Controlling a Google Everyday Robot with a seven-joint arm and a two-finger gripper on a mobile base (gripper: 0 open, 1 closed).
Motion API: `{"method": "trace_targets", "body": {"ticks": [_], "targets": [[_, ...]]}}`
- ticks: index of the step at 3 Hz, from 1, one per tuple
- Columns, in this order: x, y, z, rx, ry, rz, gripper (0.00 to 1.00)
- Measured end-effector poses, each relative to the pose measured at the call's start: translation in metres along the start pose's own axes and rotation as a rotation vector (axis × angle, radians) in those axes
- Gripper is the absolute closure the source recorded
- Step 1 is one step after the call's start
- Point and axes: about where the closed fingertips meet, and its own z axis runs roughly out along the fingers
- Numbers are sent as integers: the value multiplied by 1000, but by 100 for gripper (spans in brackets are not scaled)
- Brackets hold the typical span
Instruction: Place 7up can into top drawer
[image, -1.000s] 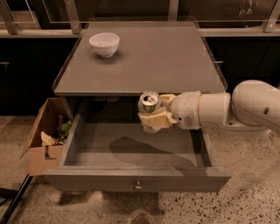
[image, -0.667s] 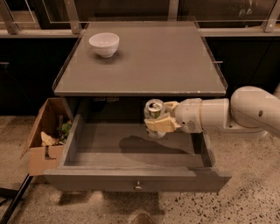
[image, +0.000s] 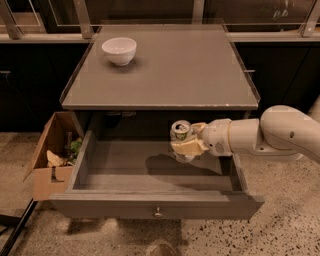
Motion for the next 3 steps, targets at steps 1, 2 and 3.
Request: {"method": "trace_targets", "body": {"ticks": [1, 2, 3], "targets": [[2, -1, 1, 3, -3, 0, 100], [30, -19, 10, 50, -58, 6, 100], [65, -43, 22, 84, -140, 30, 100]]}}
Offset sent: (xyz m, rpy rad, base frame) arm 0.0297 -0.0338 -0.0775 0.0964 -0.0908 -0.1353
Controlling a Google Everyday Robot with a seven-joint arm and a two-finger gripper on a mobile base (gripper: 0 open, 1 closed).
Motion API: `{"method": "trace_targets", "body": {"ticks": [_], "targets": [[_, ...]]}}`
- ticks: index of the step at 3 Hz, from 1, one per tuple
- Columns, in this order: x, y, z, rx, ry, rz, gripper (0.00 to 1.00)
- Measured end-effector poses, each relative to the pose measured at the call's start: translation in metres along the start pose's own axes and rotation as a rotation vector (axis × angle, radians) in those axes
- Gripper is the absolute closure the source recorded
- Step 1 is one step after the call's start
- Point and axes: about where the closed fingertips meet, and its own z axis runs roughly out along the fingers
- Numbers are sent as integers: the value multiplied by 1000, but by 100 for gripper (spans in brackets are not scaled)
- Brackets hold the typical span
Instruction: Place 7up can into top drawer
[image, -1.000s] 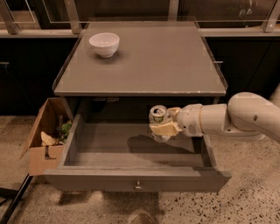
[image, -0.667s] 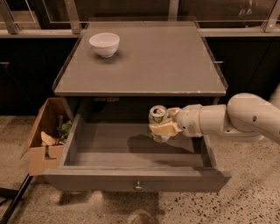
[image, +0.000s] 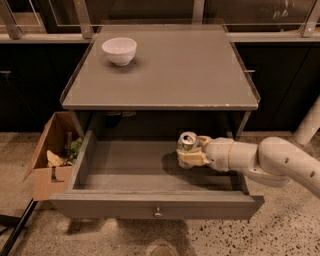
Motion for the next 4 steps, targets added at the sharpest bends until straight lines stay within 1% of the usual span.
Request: {"method": "trace_targets", "body": {"ticks": [1, 2, 4], "targets": [[38, -17, 12, 9, -40, 40, 100], [47, -16, 16, 1, -42, 56, 82], [47, -16, 16, 1, -42, 56, 35]]}}
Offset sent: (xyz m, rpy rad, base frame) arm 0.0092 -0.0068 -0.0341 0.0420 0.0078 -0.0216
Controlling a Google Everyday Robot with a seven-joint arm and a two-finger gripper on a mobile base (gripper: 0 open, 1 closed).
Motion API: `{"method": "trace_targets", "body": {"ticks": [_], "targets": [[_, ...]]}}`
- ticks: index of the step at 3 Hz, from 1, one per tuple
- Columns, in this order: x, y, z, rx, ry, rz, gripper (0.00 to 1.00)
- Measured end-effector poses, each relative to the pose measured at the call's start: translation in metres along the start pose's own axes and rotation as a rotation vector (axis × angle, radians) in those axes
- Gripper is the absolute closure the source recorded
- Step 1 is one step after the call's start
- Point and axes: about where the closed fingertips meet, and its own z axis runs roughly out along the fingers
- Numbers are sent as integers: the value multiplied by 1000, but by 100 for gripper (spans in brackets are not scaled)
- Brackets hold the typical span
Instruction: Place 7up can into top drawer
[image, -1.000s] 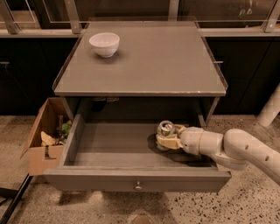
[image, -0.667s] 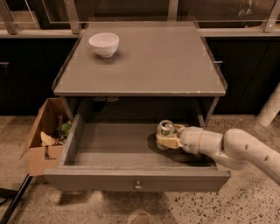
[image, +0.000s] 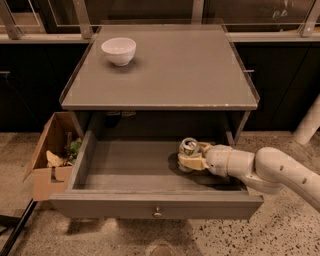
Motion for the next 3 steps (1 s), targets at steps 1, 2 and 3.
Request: {"method": "trace_targets", "body": {"ticks": [1, 2, 3], "targets": [[-3, 2, 0, -11, -13, -8, 12], [-25, 8, -3, -6, -32, -50, 0], [-25, 8, -3, -6, -32, -50, 0]]}}
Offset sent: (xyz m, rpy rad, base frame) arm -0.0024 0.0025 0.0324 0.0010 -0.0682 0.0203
